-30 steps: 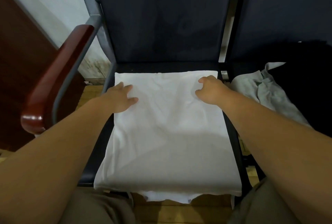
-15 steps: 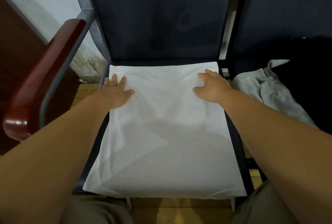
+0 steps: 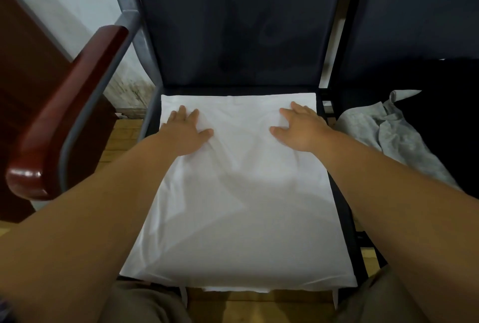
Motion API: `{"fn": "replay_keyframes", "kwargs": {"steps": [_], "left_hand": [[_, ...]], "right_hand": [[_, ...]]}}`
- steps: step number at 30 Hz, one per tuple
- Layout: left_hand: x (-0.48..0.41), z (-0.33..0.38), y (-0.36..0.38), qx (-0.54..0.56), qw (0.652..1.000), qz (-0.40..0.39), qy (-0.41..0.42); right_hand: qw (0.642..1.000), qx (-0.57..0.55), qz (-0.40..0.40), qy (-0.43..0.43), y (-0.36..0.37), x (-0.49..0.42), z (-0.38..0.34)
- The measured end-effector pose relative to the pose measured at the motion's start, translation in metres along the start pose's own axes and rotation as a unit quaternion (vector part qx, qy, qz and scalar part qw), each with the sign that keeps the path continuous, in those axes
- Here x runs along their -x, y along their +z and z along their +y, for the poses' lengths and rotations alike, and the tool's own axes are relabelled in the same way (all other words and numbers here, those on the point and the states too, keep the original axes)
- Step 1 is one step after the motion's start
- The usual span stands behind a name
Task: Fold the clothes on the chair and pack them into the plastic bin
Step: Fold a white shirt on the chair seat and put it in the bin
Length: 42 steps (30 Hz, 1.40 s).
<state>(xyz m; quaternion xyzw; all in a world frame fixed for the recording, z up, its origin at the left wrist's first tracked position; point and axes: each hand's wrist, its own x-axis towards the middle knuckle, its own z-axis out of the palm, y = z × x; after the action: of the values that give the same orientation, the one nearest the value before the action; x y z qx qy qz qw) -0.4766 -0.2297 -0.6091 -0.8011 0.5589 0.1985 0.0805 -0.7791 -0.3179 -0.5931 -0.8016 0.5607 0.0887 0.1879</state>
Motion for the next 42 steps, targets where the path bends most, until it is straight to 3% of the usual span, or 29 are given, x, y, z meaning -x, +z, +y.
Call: {"fn": "replay_keyframes", "kwargs": {"steps": [20,29,34,37,38,40,42], "left_hand": [[-0.033,-0.001,-0.001,-0.007,0.999,0.024,-0.032],[0.049,-0.012,-0.047,0.050,0.996,0.032,-0.065],[0.123,-0.030,-0.068,0.063,0.994,-0.004,-0.092],[0.162,-0.041,-0.064,0.049,0.994,-0.049,-0.081],[0.168,-0.052,-0.056,0.016,0.992,-0.097,-0.084],[0.178,-0.079,-0.029,-0.164,0.980,-0.109,-0.013],[0.183,-0.090,-0.011,-0.035,0.991,-0.087,-0.099]], "right_hand": [[0.998,-0.014,0.051,0.015,0.008,-0.026,0.005],[0.997,-0.053,0.049,0.020,-0.013,0.026,-0.007],[0.994,-0.104,0.025,-0.001,-0.033,0.087,-0.035],[0.997,-0.049,-0.012,-0.056,-0.040,0.126,-0.058],[0.997,-0.022,-0.035,-0.072,-0.039,0.139,-0.064],[0.992,0.021,-0.080,-0.100,-0.034,0.164,-0.072],[0.987,0.019,-0.113,-0.111,-0.021,0.186,-0.073]]}}
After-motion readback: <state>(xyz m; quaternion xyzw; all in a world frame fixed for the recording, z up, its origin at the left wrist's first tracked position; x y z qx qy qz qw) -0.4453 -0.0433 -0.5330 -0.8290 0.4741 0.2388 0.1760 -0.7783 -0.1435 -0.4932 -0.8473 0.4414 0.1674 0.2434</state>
